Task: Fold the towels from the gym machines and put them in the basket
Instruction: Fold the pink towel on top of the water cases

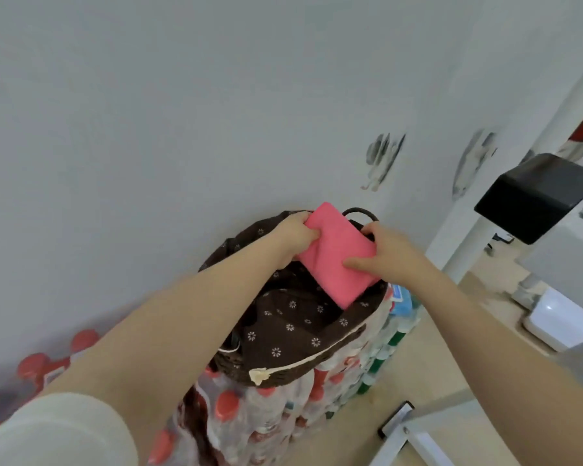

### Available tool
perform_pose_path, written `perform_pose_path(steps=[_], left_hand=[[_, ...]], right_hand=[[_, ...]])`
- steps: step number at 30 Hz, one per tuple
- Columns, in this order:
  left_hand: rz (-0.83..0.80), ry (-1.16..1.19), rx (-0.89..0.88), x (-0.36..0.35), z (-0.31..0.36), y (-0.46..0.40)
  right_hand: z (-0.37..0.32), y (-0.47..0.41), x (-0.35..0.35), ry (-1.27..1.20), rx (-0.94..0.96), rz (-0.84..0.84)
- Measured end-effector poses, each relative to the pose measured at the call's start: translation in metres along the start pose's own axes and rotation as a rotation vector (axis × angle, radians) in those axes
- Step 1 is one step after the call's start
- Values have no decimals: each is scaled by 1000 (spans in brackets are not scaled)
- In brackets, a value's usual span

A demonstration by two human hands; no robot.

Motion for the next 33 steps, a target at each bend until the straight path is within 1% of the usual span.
perform_pose_path(steps=[2,4,7,9,11,12,13,14,16,17,19,20,21,23,24,26,28,31,33], left_hand=[[-28,-52,27,-15,-8,-13],[-64,-154,41,-27,-20,-24],[-31,-330,17,-28,-34,-36],[-28,-383,-12,-24,-38,-40],[-53,-361,-17,-21,-40,-38],[-71,-359,-9,-21,-39,-35],[-101,-391,-1,-22,-39,-33],[-143,-483,6,-23,-38,-30],[-186,-766,22,-23,-37,-24],[-170,-922,32,-19,-36,-19],[-154,-1203,96,-10,-41,-1],[-190,-1289,115,-8,-46,11],[-259,-1347,145,-7,-55,25],[-403,-1421,266,-5,-84,54],[-435,-1440,342,0,-99,65],[-425,-1491,446,12,-120,74],[-387,-1542,490,21,-131,71],[-333,-1546,488,23,-133,59],[-309,-1576,471,23,-132,56]], right_hand=[[-3,-4,-4,136,43,1],[-7,-7,-11,350,82,10],[-13,-3,-24,600,149,55],[-17,1,-30,658,182,87],[-24,3,-32,653,217,114],[-29,3,-36,646,267,112],[-35,2,-42,649,344,87],[-41,1,-50,657,434,34],[-48,0,-69,637,565,-118],[-48,0,-77,617,576,-204],[-43,-4,-93,635,511,-362],[-38,-7,-100,690,465,-415],[-34,-9,-105,767,427,-451],[-26,-12,-113,927,363,-501],[-23,-13,-114,982,336,-517],[-19,-12,-113,1051,290,-530],[-15,-11,-112,1088,259,-533],[-10,-16,-114,1097,241,-521],[-10,-17,-114,1037,243,-517]])
Point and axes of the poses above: each hand's wrist, its own y-axis away from the middle knuckle, its own x-axis out of the back of the hand, z = x × y, the point moved 7 cm from there along -y, towards the middle knuckle, and after that the axes turned 3 degrees about -y, right-handed, at the moved point
